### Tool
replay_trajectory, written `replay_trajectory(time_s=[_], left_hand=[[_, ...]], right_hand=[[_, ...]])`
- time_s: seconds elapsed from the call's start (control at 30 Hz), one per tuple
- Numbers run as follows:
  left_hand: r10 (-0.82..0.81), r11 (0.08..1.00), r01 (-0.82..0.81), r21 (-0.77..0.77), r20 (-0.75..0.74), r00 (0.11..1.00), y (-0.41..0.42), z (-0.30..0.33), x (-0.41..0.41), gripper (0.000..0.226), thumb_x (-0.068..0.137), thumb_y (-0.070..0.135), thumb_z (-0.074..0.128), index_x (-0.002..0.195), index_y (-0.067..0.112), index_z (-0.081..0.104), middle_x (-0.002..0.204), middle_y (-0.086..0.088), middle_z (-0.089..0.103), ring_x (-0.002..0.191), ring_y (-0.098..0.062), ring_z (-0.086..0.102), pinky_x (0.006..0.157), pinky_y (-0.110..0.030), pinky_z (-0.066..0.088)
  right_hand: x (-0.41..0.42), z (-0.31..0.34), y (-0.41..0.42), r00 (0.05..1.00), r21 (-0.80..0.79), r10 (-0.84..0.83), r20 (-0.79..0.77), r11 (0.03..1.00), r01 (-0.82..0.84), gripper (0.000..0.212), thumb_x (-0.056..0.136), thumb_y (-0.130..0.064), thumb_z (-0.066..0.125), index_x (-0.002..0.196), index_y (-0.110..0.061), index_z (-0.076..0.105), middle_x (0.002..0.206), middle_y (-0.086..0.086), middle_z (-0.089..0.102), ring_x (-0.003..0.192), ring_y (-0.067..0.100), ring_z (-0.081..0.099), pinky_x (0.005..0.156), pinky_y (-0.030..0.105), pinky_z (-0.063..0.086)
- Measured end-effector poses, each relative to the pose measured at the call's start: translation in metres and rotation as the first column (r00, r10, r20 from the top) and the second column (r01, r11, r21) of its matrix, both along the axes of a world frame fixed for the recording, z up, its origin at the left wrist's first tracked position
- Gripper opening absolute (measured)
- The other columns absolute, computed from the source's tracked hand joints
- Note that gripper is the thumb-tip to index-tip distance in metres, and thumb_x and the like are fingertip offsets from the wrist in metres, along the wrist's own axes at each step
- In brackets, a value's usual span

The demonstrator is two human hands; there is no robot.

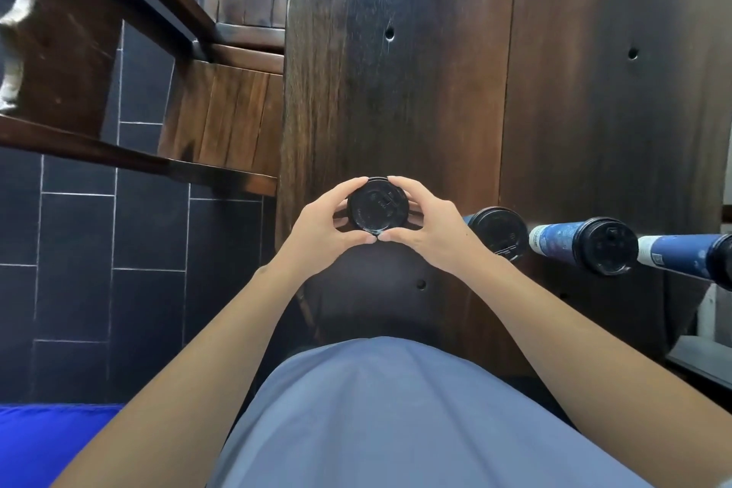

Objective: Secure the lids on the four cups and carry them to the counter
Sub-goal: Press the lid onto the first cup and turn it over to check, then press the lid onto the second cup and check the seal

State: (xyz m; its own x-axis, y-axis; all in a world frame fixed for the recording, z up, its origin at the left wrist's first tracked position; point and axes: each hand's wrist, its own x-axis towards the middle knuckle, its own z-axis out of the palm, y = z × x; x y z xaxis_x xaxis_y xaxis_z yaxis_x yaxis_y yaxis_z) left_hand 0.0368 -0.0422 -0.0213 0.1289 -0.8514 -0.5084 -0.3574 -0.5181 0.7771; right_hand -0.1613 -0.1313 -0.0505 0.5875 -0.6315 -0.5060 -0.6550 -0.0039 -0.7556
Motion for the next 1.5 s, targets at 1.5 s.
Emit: replay_trajectory(time_s=[1.5], left_hand=[[-0.333, 0.942, 0.337, -0.002, 0.144, 0.932, -0.044, -0.004, -0.145, 0.099, 0.087, 0.022, 0.088, 0.167, 0.030, 0.029, 0.156, -0.001, 0.051, 0.139, -0.021, 0.053, 0.117, -0.035, 0.043]], right_hand=[[-0.162, 0.012, -0.013, 0.997, -0.179, -0.079, -0.025, 0.981, 0.073, 0.089, 0.078, -0.037, 0.088, 0.150, -0.045, 0.037, 0.149, -0.021, 0.046, 0.133, -0.002, 0.043, 0.112, 0.029, 0.045]])
